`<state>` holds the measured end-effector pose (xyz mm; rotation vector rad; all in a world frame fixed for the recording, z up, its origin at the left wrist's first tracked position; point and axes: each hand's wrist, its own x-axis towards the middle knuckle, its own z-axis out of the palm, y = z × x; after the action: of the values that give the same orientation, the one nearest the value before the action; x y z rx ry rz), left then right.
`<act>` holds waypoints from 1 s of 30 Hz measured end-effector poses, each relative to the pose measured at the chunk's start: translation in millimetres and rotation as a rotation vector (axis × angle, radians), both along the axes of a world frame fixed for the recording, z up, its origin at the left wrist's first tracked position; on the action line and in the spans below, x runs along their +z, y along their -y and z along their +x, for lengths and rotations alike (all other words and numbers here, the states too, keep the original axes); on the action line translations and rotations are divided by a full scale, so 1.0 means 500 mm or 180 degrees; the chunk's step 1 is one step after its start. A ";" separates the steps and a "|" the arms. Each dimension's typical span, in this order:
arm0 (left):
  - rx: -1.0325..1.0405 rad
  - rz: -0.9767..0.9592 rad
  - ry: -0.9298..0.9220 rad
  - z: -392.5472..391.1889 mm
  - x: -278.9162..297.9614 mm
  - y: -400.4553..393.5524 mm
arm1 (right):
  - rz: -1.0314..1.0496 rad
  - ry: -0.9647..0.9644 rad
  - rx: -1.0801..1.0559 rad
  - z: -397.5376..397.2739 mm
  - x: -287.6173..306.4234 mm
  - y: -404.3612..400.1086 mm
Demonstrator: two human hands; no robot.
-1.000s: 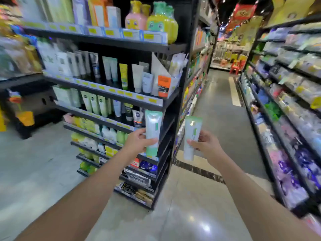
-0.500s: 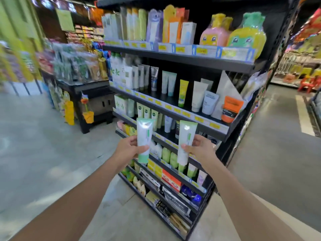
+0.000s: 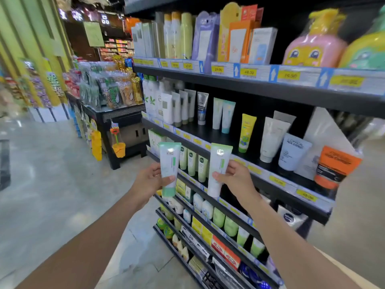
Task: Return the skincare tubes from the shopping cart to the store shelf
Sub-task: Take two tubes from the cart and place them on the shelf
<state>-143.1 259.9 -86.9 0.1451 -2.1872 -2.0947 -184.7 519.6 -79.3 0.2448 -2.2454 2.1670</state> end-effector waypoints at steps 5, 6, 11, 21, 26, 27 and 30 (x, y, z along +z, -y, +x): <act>-0.0266 0.0031 -0.0075 -0.103 0.000 0.062 | 0.0102 -0.0005 -0.0130 -0.078 0.013 0.069; -0.0312 0.0072 -0.0076 -0.123 0.001 0.076 | 0.0115 -0.0007 -0.0161 -0.091 0.015 0.085; -0.0665 0.0087 -0.0072 -0.220 0.007 0.162 | 0.0105 0.0008 -0.0558 -0.145 0.028 0.174; -0.1296 0.0218 -0.0181 -0.402 0.071 0.258 | 0.0281 -0.0250 -0.1248 -0.224 0.085 0.281; -0.1579 0.0209 -0.0214 -0.464 0.085 0.244 | 0.0352 -0.0432 -0.1563 -0.265 0.127 0.270; -0.1634 0.0197 -0.0211 -0.477 0.086 0.240 | 0.0386 -0.0474 -0.1609 -0.276 0.135 0.266; -0.1704 0.0209 -0.0216 -0.509 0.084 0.229 | 0.0472 -0.0548 -0.1761 -0.319 0.144 0.251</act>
<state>-397.7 145.3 -44.7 -0.5592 -2.3028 -2.3763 -344.3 394.0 -7.6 -0.1678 -2.0614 1.6368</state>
